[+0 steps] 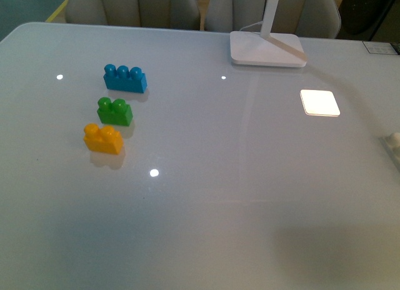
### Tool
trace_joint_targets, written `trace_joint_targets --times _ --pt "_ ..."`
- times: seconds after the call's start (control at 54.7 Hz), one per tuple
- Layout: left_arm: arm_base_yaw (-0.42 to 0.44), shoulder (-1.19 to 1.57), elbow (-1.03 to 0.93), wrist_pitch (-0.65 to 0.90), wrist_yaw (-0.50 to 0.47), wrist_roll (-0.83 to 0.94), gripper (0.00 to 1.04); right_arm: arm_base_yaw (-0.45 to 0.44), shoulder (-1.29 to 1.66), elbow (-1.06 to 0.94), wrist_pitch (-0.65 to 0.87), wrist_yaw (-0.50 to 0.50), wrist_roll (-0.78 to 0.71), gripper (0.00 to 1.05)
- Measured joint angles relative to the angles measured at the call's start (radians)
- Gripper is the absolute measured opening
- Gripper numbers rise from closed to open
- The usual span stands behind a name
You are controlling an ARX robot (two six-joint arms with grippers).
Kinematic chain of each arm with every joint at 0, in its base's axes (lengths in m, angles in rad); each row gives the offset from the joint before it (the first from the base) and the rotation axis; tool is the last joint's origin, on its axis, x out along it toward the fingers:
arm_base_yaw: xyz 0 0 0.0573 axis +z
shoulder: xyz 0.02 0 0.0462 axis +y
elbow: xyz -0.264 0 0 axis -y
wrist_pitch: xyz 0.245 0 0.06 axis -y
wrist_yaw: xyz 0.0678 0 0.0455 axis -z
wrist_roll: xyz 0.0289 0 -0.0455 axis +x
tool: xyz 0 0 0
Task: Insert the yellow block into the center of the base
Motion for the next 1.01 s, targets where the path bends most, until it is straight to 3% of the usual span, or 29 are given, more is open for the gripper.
trace_joint_targets --times 0.75,0.787,0.842,0.878,0.951,1.006 --pt "0.000 0.000 0.000 0.000 0.000 0.000 0.97 0.000 0.000 0.000 0.000 0.000 0.000 0.96" --pt "0.000 0.000 0.000 0.000 0.000 0.000 0.97 0.011 0.014 0.006 -0.024 0.038 0.012 0.96" --pt "0.000 0.000 0.000 0.000 0.000 0.000 0.97 0.080 0.129 0.081 -0.190 0.252 0.064 0.96" --pt "0.000 -0.001 0.000 0.000 0.000 0.000 0.97 0.083 0.207 0.110 -0.229 0.315 0.065 0.96" --pt "0.000 -0.001 0.000 0.000 0.000 0.000 0.97 0.042 0.337 0.143 -0.200 0.322 0.049 0.96" --pt "0.000 -0.001 0.000 0.000 0.000 0.000 0.97 -0.030 0.412 0.165 -0.143 0.265 0.017 0.96"
